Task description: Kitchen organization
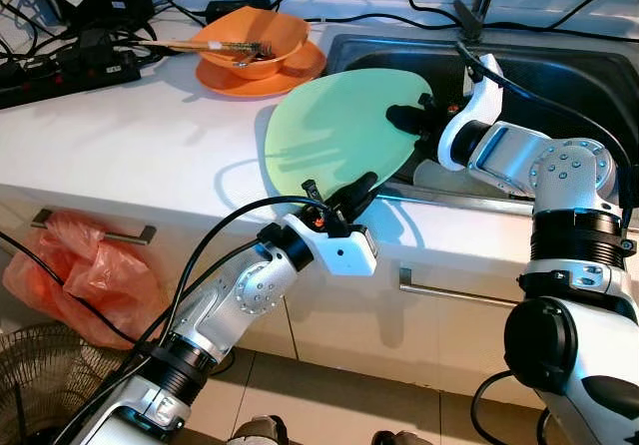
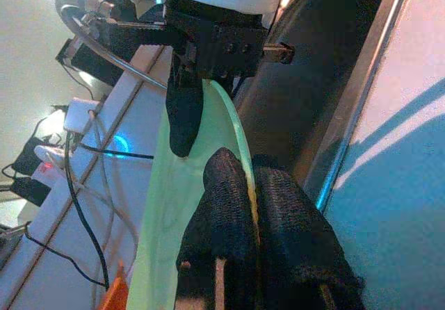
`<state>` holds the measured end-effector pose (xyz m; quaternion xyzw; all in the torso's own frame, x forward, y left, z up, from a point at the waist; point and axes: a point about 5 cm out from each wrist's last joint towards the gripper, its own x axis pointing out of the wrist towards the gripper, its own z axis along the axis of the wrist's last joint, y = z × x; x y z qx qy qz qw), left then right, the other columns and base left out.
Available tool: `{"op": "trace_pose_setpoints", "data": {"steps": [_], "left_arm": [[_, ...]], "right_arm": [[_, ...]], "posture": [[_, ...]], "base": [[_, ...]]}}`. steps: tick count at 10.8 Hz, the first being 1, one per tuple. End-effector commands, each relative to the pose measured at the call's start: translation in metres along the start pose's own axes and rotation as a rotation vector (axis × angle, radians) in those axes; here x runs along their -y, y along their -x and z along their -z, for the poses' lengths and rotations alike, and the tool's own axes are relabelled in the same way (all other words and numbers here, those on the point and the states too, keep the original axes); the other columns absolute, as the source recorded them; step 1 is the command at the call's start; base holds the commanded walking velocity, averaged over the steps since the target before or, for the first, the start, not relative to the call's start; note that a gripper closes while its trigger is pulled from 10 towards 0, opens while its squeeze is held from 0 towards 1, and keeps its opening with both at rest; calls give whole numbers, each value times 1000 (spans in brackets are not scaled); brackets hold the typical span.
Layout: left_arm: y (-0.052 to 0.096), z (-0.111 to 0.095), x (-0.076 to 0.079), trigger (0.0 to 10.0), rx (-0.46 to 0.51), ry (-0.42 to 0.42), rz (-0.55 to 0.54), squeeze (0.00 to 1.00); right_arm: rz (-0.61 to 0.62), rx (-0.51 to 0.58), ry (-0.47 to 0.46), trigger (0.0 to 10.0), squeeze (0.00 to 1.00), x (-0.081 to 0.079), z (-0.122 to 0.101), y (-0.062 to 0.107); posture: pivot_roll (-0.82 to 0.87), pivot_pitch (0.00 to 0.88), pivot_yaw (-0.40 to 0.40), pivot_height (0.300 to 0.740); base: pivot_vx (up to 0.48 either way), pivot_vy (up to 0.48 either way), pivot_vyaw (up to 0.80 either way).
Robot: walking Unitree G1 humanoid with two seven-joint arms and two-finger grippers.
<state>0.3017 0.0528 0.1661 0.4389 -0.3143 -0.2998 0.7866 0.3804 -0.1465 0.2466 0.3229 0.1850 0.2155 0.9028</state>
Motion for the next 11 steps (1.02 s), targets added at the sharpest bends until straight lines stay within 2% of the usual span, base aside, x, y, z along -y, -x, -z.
{"op": "trace_pose_setpoints", "data": {"steps": [1, 2, 4, 6, 10, 11], "left_arm": [[-6, -12, -19, 6078, 85, -4, -125, 1000], [-6, -14, -23, 10000, 96, 9, -150, 1000], [-8, -24, -36, 10000, 149, 33, -204, 1000], [-9, -33, -47, 10000, 191, 58, -251, 1000], [-6, -33, -50, 10000, 187, 94, -255, 1000], [-6, -29, -52, 10000, 158, 145, -266, 1000]], "right_arm": [[34, -6, 3, 0, 0, 4, 0, 1], [36, -1, 0, 0, 0, 4, 0, 1], [65, 48, -11, 0, 0, 9, -4, 2], [136, 152, -25, 0, 0, 24, -19, 11], [218, 309, -59, 0, 0, 45, -42, 29], [272, 382, -88, 0, 0, 56, -48, 36]], "posture": [[57, 111, 18, 740], [59, 111, 18, 740], [64, 111, 22, 740], [67, 115, 23, 740], [65, 121, 34, 740], [68, 123, 38, 740]], "base": [[0, 0, 0], [0, 0, 0], [0, 0, 0], [0, 0, 0], [0, 0, 0], [0, 0, 0]]}}
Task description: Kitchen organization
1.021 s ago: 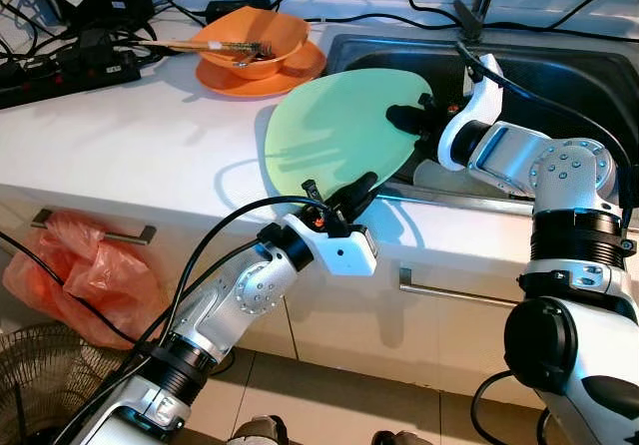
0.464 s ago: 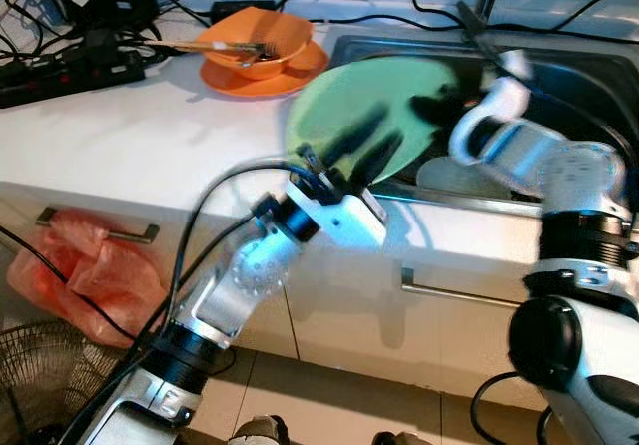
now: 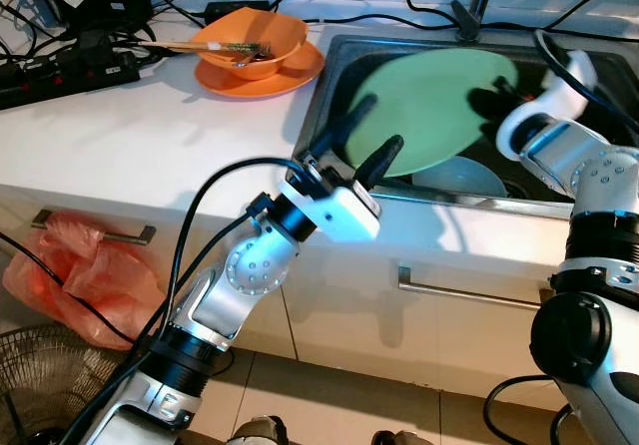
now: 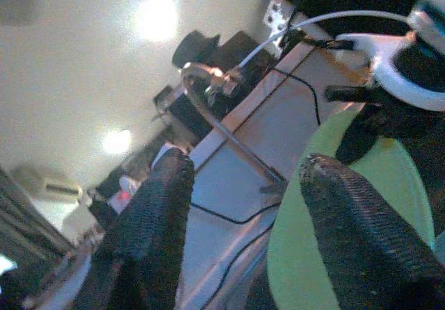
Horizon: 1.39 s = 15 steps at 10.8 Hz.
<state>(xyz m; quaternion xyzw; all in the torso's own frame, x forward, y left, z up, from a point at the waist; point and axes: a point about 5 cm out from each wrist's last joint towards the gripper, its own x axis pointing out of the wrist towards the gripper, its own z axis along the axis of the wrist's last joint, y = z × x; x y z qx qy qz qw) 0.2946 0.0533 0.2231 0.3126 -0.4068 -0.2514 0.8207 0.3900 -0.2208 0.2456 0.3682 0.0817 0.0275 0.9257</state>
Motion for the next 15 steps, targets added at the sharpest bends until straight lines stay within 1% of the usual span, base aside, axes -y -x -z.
{"op": "trace_pose_setpoints", "data": {"steps": [1, 3, 4, 5, 6, 7, 8, 9, 10, 12, 13, 14, 15], "left_arm": [[2, 1, -4, 10000, -18, 30, -11, 1000], [3, 10, -3, 10000, -98, 140, -9, 1000], [8, 33, 9, 10000, -282, 330, 65, 1000], [13, 44, 19, 10000, -361, 405, 116, 1000], [16, 49, 26, 10000, -407, 466, 121, 1000], [14, 48, 31, 10000, -431, 544, 110, 1000], [11, 46, 34, 10000, -444, 616, 116, 1000], [10, 46, 35, 10000, -463, 664, 144, 1000], [11, 46, 35, 10000, -480, 709, 178, 1000], [11, 47, 28, 10000, -503, 715, 204, 1000], [12, 46, 25, 10000, -507, 711, 210, 1000], [13, 46, 23, 10000, -514, 713, 215, 1000], [16, 46, 20, 10000, -531, 712, 225, 1000]], "right_arm": [[27, 74, -16, 0, 0, 7, -11, 3], [77, 108, -21, 0, 0, 18, -13, 3], [185, 135, 146, 0, 0, 35, -10, 3], [233, 126, 240, 0, 0, 43, -5, 3], [269, 122, 304, 0, 0, 49, -1, 3], [296, 115, 383, 0, 0, 54, 3, 2], [306, 111, 409, 0, 0, 56, 7, 2], [308, 114, 421, 0, 0, 58, 10, 0], [306, 120, 454, 0, 0, 59, 12, -2], [289, 112, 500, 0, 0, 60, 20, -8], [267, 105, 506, 0, 0, 59, 23, -10], [255, 96, 538, 0, 0, 57, 25, -11], [241, 66, 608, 0, 0, 57, 31, -14]], "posture": [[70, 125, 40, 740], [74, 128, 41, 740], [79, 131, 43, 740], [83, 131, 45, 740], [81, 133, 47, 740], [84, 135, 48, 740], [87, 135, 48, 740], [91, 134, 52, 740], [95, 135, 55, 740], [121, 142, 71, 740], [138, 144, 78, 740], [150, 146, 82, 740], [163, 150, 86, 740]], "base": [[0, 0, 0], [0, 0, 0], [0, 0, 0], [0, 0, 0], [0, 0, 0], [0, 0, 0], [0, 0, 0], [0, 0, 0], [0, 0, 0], [0, 0, 0], [0, 0, 0], [0, 0, 0], [0, 0, 0]]}}
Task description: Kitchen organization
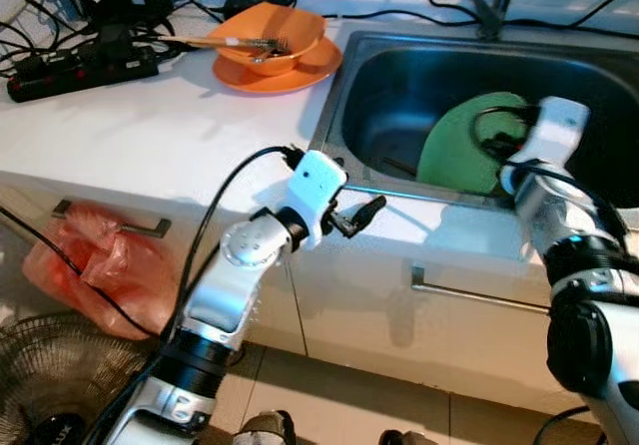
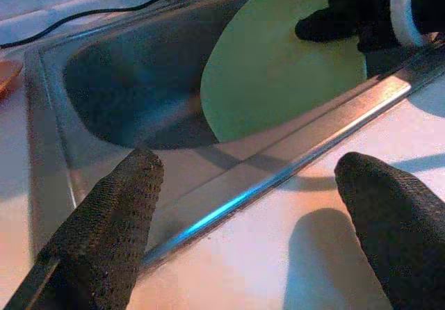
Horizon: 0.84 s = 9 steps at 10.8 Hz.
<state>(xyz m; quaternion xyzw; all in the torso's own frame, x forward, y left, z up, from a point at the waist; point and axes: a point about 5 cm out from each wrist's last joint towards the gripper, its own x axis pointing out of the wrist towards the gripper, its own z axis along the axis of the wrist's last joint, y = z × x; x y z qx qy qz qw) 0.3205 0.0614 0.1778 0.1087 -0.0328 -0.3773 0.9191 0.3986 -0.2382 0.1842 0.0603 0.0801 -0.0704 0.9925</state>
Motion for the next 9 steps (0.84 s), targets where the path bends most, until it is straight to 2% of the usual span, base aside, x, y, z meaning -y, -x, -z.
{"op": "trace_pose_setpoints", "data": {"steps": [1, 2, 3, 4, 9], "left_arm": [[5, 0, -4, 10000, -8, 4, -12, 1000], [6, 0, -5, 10000, -16, 11, -15, 1000], [8, 0, -5, 10000, -29, 19, -14, 1000], [9, 1, -5, 10000, -37, 22, -12, 1000], [8, 2, -6, 10000, -51, 37, -9, 1000]], "right_arm": [[1, -14, 38, 941, 0, 1, 5, 0], [-1, -14, 42, 1176, 0, -1, 8, -1], [-10, -19, 43, 8667, 690, -2, 10, -1], [-12, -23, 63, 10000, 1000, -3, 11, -1], [9, -4, 122, 10000, 1000, -2, 7, -2]], "posture": [[173, 152, 87, 740], [182, 153, 88, 740], [185, 154, 88, 740], [189, 153, 89, 740], [178, 143, 89, 740]], "base": [[0, 0, 0], [0, 0, 0], [0, 0, 0], [0, 0, 0], [0, 0, 0]]}}
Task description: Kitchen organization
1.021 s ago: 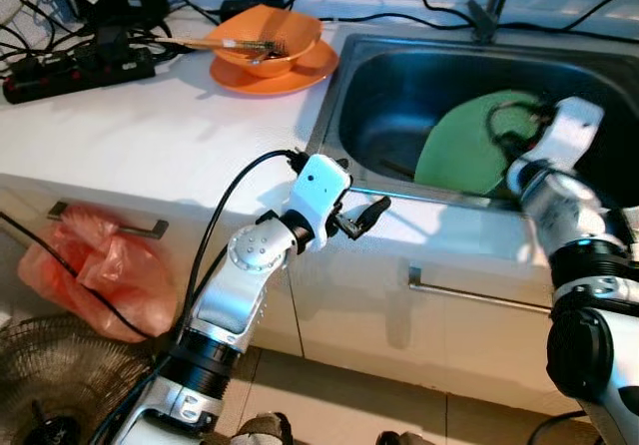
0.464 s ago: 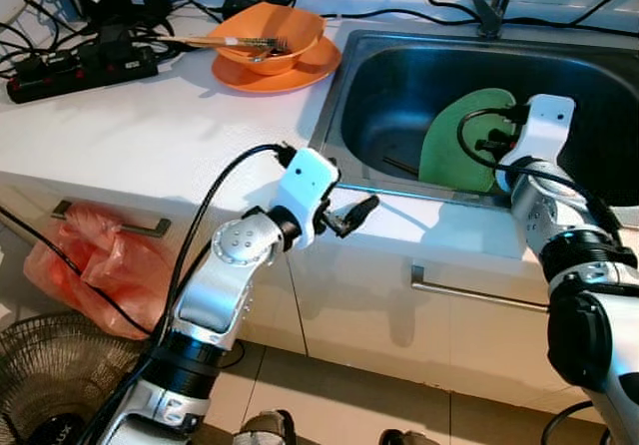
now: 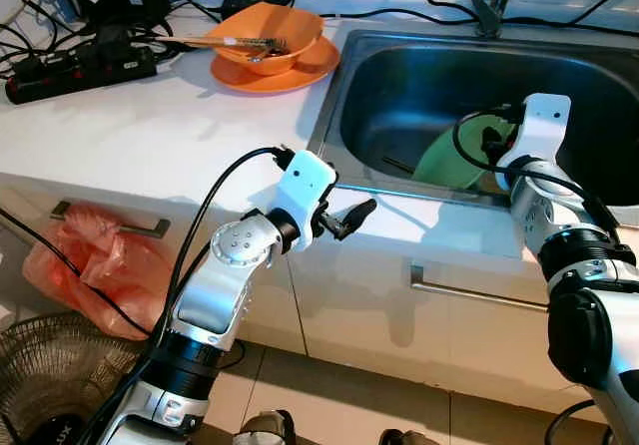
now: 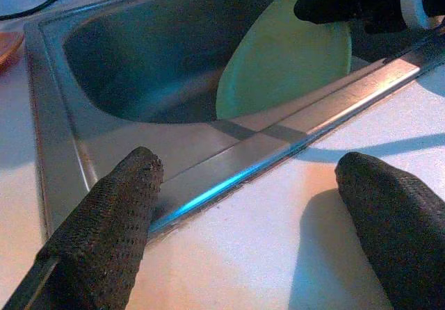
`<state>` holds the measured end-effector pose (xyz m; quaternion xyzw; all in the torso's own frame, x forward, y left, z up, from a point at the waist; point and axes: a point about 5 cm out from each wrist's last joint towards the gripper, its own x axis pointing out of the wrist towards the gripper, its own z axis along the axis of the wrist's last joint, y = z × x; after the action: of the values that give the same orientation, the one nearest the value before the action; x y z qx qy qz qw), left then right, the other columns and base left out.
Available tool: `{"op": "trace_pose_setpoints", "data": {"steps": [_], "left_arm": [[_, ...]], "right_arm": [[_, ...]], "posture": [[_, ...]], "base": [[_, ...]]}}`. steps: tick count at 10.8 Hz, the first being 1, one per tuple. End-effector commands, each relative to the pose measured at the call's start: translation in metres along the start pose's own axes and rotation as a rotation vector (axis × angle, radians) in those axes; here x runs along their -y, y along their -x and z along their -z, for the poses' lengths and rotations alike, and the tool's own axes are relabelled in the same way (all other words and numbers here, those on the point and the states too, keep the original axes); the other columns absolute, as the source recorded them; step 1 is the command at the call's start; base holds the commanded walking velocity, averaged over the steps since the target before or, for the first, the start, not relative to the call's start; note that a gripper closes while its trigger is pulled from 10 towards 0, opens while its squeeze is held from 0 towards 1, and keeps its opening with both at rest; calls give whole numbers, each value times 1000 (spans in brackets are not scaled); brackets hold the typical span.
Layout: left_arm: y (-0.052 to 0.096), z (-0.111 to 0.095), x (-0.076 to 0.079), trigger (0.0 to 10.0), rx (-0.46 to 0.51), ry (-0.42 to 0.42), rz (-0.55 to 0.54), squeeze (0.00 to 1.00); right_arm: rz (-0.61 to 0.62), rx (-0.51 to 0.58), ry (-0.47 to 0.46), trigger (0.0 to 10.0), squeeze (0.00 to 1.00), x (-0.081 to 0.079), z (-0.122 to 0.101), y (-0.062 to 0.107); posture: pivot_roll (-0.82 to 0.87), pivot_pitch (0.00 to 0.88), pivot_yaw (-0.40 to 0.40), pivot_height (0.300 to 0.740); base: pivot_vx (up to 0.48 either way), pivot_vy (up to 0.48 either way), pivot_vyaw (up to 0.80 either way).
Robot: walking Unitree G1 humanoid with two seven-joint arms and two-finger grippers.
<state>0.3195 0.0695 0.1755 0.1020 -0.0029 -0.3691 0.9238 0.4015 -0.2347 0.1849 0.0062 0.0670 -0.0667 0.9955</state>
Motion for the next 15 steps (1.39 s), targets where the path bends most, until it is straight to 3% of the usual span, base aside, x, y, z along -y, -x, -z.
{"op": "trace_pose_setpoints", "data": {"steps": [1, 3, 5, 7, 10, 12, 14, 15], "left_arm": [[1, -2, -2, 10000, 3, 3, 1, 1000], [3, -7, -7, 10000, 34, 2, -48, 1000], [5, -15, -16, 10000, 82, -25, -136, 1000], [6, -17, -19, 10000, 96, -26, -152, 1000], [6, -24, -23, 10000, 129, -56, -173, 1000], [7, -27, -28, 10000, 139, -72, -181, 1000], [11, -41, -43, 10000, 226, -112, -284, 1000], [15, -46, -54, 10000, 277, -98, -376, 1000]], "right_arm": [[12, -31, 30, 10000, 1000, 2, 7, 1], [19, 15, 86, 10000, 1000, 3, -1, 0], [-46, 90, 46, 10000, 1000, 1, -15, 1], [-38, 146, 51, 10000, 1000, 5, -25, 4], [-9, 210, 145, 10000, 1000, 7, -30, 8], [-3, 240, 112, 10000, 1000, 7, -37, 10], [-38, 307, 59, 10000, 1000, -4, -42, 17], [-25, 348, 54, 10000, 0, -5, -49, 21]], "posture": [[175, 138, 87, 740], [160, 132, 78, 740], [142, 126, 77, 740], [127, 117, 80, 740], [132, 96, 90, 740], [130, 72, 111, 740], [115, 41, 124, 740], [96, 35, 115, 740]], "base": [[0, 0, 0], [0, 0, 0], [0, 0, 0], [0, 0, 0], [0, 0, 0], [0, 0, 0], [0, 0, 0], [0, 0, 0]]}}
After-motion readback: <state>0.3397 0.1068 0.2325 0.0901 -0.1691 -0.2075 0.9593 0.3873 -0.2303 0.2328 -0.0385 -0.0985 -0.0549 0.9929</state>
